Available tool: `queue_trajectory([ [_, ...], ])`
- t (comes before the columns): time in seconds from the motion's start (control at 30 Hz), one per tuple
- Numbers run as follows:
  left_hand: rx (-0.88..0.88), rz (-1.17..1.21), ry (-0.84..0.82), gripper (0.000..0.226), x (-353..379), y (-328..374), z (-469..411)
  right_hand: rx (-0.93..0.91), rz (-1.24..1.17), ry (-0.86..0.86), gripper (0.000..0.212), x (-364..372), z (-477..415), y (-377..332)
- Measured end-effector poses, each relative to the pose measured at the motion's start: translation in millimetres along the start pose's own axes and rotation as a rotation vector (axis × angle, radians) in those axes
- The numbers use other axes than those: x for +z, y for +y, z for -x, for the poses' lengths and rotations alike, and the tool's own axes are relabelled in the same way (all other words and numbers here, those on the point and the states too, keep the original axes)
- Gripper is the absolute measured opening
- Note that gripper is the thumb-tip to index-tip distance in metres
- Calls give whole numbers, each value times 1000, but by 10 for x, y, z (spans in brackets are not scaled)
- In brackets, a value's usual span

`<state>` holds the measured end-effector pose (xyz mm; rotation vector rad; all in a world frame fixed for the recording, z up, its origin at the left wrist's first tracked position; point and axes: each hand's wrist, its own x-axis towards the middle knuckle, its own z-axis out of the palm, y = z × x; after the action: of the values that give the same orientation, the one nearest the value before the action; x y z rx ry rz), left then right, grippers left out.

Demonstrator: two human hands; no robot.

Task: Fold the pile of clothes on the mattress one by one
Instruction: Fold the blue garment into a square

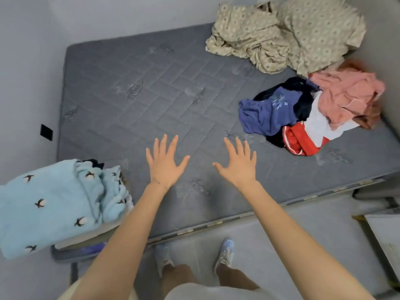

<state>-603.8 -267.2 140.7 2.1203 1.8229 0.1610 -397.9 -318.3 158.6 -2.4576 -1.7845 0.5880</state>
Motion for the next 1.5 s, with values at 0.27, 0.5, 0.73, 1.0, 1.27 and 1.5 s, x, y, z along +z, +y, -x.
queue_trajectory([
  [0.27, 178, 8, -46, 88, 464, 1544, -188, 136, -31, 42, 86, -490, -88, 1476],
  [0.5, 297, -33, -106, 90, 679, 2416, -624, 243, -94, 77, 86, -806, -320, 2350],
  [0.73, 395, -66, -163, 76, 947, 3134, -1290, 388, -129, 111, 87, -1031, -659, 3032],
  [1.0, 361, -77, -205, 71, 1290, 3671, -1912, 385, -163, 153, 84, -1136, -1368, 3647],
  [1.27, 62, -78, -286, 73, 1895, 3974, -2470, 215, -117, 24, 84, -1061, -2510, 4244],
  [1.5, -174, -6, -282, 73, 2568, 4013, -2776, 5, -82, -150, 85, -627, -3457, 4533],
])
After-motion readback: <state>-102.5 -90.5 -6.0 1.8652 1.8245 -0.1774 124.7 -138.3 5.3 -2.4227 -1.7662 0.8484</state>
